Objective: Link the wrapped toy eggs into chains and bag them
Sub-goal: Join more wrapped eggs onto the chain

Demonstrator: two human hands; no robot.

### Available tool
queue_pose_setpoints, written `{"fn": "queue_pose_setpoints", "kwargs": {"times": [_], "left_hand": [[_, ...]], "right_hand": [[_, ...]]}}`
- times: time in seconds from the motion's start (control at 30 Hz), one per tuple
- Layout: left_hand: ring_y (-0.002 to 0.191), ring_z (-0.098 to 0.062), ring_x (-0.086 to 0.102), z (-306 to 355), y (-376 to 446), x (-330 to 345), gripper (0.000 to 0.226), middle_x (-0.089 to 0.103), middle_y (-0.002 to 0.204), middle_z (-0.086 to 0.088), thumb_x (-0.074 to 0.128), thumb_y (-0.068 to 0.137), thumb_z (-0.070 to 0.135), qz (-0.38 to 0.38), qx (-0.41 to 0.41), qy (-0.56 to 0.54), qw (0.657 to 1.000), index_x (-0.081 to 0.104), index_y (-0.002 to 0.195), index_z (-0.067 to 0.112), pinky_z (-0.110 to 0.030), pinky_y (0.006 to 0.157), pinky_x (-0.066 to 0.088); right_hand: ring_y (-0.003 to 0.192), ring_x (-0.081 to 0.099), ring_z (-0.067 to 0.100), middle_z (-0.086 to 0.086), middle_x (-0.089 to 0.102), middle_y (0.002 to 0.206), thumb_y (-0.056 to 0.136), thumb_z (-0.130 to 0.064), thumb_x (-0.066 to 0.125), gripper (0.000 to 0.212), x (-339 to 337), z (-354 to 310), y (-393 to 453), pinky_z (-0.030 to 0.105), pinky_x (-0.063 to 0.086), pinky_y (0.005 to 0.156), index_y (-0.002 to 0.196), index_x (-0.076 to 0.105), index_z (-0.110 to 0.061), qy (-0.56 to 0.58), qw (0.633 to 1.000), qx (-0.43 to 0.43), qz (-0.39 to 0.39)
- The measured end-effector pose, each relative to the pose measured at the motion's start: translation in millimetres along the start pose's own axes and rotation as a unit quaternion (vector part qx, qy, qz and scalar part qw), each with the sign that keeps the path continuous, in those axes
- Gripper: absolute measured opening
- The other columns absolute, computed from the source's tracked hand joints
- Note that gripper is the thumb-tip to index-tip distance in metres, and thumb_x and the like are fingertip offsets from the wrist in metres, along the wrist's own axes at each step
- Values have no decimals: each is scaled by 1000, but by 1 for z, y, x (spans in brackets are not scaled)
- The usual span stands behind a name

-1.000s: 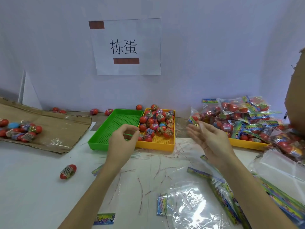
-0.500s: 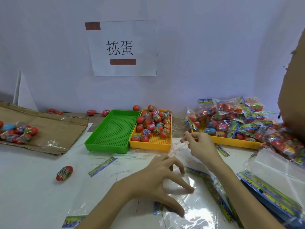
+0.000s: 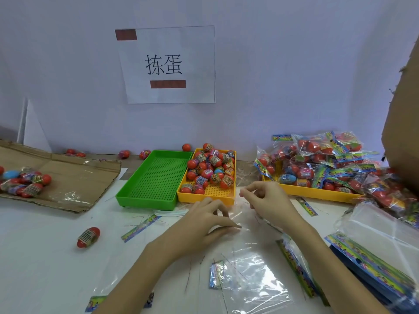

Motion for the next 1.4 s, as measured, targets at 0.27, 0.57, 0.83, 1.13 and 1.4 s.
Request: {"fn": "queue_pose_setpoints", "kwargs": {"times": [0.27, 0.57, 0.83, 1.13, 1.4], "left_hand": [[91, -13, 61, -10, 3, -17, 31, 68, 89, 7, 56, 104, 34, 198, -130, -180, 955, 75, 83, 22, -39, 85, 49], [80, -21, 74, -20, -2, -29, 37, 76, 84, -9, 77, 85, 47, 290, -222, -401, 840, 75, 89, 11, -27, 69, 62], [66, -18, 62, -22, -3, -33, 21, 74, 81, -14, 80, 87, 21, 286, -229, -503, 783, 77, 95, 2, -21, 60, 55], [57, -15, 53, -19, -4, -35, 40, 58, 63, -13, 84, 81, 34, 287, -213, -447, 820, 61, 78, 2, -23, 60, 54], [89, -33, 70, -11, -2, -35, 26, 70, 103, -25, 79, 86, 25, 311, -205, -462, 805, 59, 75, 12, -57, 72, 64]], "right_hand": [[103, 65, -7, -24, 75, 101, 98, -55, 55, 32, -6, -25, -9, 18, 51, 80, 106, 79, -37, 78, 988, -107, -83], [73, 74, 28, 10, 77, 83, 99, -8, 64, 13, 1, -31, -12, 29, 61, 73, 101, 77, -6, 201, 972, -85, -85], [83, 75, 29, 16, 76, 93, 103, -17, 59, 21, -6, -29, -12, 31, 63, 72, 98, 77, -9, 245, 967, 3, -64], [152, 25, 22, -1, 31, 165, 94, -8, 61, 68, -4, -34, -15, 48, 14, 123, 153, 44, -37, -176, 973, -101, 108], [75, 67, 3, -7, 74, 94, 90, -18, 77, 23, 3, -39, -19, 13, 56, 74, 113, 78, -20, -81, 985, -138, 67]]}}
Point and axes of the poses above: each hand's wrist, its own y-axis towards the middle knuckle, its own x-axis out of the palm, z = x × y, the point moved 2 cm from there along y, towards the middle knuckle
